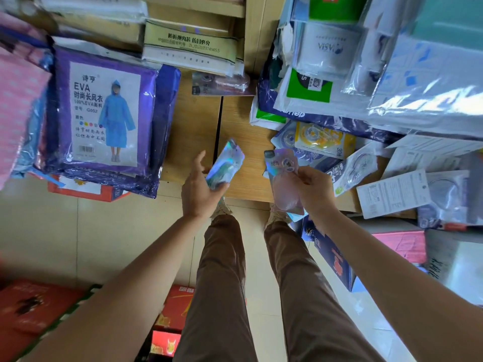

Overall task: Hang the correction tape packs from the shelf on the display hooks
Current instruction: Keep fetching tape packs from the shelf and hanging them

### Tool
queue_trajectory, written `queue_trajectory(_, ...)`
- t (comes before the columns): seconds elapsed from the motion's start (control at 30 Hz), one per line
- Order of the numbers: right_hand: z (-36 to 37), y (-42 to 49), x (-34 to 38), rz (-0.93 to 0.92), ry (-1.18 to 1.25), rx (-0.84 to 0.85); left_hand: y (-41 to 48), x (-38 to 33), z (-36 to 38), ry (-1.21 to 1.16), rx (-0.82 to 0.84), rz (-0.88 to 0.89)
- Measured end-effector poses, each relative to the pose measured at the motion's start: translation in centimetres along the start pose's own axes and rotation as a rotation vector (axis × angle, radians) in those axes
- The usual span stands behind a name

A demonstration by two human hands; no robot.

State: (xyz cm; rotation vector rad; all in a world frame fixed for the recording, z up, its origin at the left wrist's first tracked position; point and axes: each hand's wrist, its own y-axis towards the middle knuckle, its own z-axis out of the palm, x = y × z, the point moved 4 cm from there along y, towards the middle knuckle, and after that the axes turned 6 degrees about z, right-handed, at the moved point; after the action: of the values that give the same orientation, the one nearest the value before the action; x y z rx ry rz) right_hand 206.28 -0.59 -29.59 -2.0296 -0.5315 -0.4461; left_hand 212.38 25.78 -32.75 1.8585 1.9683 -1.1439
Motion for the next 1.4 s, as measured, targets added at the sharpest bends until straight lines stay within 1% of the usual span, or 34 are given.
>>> queue_trajectory(0.1, -1.8, -1.3, 1.1, -0.011, -0.018, -0.011, -1.5, -2.5, -1.7, -0.023, 0.015, 0.102)
queue_trajectory(0.17, -3.6, -2.9, 2.2, -0.019, -0.031, -0.014, -2.8, -4.6, -3.3, -0.055, 0.037, 0.104)
queue_trajectory(0.27, -6.9, -5.9, 4.2, -0.03, 0.005, -0.025, -4.8, -8.9, -6.5, -0.056, 0.054, 0.157)
queue_trajectory(0.37, -11.1, -9.6, 7.3, -0.08, 0.023, -0.05, -6.8, -14.6, -10.4, -0.08, 0.015, 0.216)
queue_trajectory(0.43, -14.0, -12.2, 9.7, -0.15, 0.046, -0.068, -8.2, -18.6, -12.8, -0.114, -0.016, 0.263)
queue_trajectory(0.53, -18.7, -16.3, 13.2, -0.251, 0.141, -0.104, -9.8, -24.6, -16.3, -0.172, -0.057, 0.323)
queue_trajectory(0.7, -26.3, -21.4, 18.8, -0.467, 0.187, -0.168, -11.3, -34.0, -22.1, -0.228, -0.143, 0.422)
queue_trajectory(0.97, -36.9, -29.6, 29.4, -0.827, 0.221, -0.308, -12.5, -47.4, -32.2, -0.273, -0.305, 0.708)
queue_trajectory(1.03, -39.1, -32.2, 31.8, -0.917, 0.273, -0.321, -13.1, -50.3, -34.6, -0.297, -0.352, 0.797)
queue_trajectory(1.13, -41.8, -35.8, 34.9, -1.041, 0.293, -0.396, -14.5, -54.1, -38.3, -0.313, -0.453, 0.953)
queue_trajectory(1.23, -43.5, -38.7, 37.8, -1.116, 0.309, -0.416, -15.8, -57.1, -42.1, -0.309, -0.548, 1.084)
queue_trajectory(1.33, -45.0, -41.0, 40.4, -1.178, 0.335, -0.467, -16.6, -59.7, -45.9, -0.345, -0.653, 1.185)
queue_trajectory(1.4, -45.6, -42.5, 42.1, -1.217, 0.377, -0.471, -16.9, -61.3, -48.1, -0.374, -0.707, 1.252)
